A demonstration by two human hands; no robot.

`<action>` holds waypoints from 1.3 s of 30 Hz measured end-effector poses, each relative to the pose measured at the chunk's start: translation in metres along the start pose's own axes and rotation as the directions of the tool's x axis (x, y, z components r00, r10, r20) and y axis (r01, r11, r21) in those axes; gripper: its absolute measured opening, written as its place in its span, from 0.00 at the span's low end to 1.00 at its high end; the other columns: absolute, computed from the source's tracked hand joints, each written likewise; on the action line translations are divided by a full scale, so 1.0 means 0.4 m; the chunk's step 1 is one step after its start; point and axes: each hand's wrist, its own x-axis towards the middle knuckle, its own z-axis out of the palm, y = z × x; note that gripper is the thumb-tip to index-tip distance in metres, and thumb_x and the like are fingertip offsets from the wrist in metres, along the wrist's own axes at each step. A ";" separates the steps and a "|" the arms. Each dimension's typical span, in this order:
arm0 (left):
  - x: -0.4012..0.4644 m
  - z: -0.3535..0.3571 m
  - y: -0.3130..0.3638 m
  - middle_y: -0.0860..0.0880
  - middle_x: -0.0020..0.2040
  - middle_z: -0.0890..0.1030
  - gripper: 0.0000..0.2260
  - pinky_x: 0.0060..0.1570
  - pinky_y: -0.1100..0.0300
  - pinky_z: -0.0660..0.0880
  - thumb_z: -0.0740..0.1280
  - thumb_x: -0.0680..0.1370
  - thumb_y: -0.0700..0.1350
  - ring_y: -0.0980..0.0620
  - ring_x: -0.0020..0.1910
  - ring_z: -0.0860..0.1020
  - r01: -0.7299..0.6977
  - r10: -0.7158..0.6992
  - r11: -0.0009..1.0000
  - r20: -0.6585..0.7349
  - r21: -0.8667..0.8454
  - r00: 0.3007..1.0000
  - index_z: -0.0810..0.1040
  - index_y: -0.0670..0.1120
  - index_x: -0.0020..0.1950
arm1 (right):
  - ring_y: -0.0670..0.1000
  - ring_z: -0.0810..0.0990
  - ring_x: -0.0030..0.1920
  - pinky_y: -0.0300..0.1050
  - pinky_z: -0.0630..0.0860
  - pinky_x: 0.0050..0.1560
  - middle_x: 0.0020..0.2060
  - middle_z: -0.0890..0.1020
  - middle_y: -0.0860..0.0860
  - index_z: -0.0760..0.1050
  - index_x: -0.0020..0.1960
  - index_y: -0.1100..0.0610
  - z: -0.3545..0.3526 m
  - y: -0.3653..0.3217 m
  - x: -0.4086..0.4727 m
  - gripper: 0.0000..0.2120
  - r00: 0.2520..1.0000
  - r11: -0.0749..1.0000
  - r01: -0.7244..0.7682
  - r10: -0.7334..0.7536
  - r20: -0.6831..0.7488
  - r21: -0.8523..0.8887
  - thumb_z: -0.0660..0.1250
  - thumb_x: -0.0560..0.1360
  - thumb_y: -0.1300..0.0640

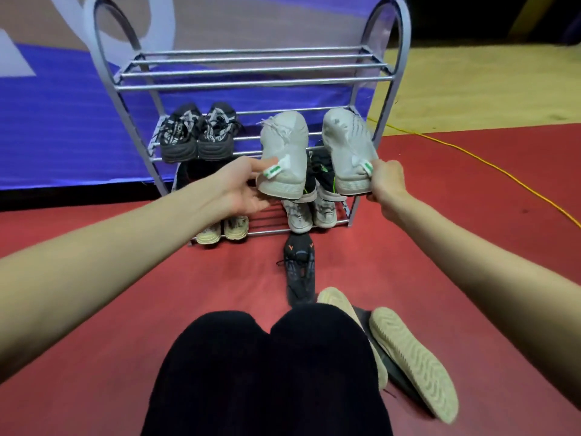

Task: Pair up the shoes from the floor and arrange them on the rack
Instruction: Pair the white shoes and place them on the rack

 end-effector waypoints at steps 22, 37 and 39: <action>0.409 0.082 0.163 0.41 0.47 0.75 0.04 0.40 0.48 0.77 0.64 0.78 0.37 0.44 0.43 0.79 -0.030 0.025 0.988 -0.034 -0.149 0.999 0.78 0.41 0.46 | 0.53 0.69 0.31 0.44 0.62 0.29 0.39 0.73 0.58 0.70 0.47 0.60 0.178 -0.018 0.477 0.08 0.998 0.988 -0.045 0.051 0.036 -0.149 0.55 0.74 0.58; 0.488 0.151 0.178 0.41 0.50 0.76 0.01 0.40 0.46 0.78 0.64 0.78 0.38 0.44 0.41 0.79 -0.001 0.000 0.994 -0.005 -0.106 1.000 0.75 0.41 0.48 | 0.54 0.68 0.48 0.50 0.67 0.42 0.48 0.72 0.54 0.70 0.56 0.59 0.213 -0.006 0.484 0.33 0.987 0.986 -0.161 0.161 -0.001 0.042 0.45 0.69 0.35; 0.494 0.163 0.172 0.41 0.48 0.75 0.01 0.38 0.45 0.78 0.64 0.78 0.38 0.44 0.41 0.79 0.003 -0.004 0.994 -0.003 -0.112 1.000 0.74 0.40 0.47 | 0.57 0.66 0.53 0.54 0.68 0.50 0.57 0.69 0.58 0.66 0.69 0.60 0.220 -0.016 0.457 0.42 0.984 0.984 -0.176 0.176 -0.028 -0.005 0.42 0.70 0.31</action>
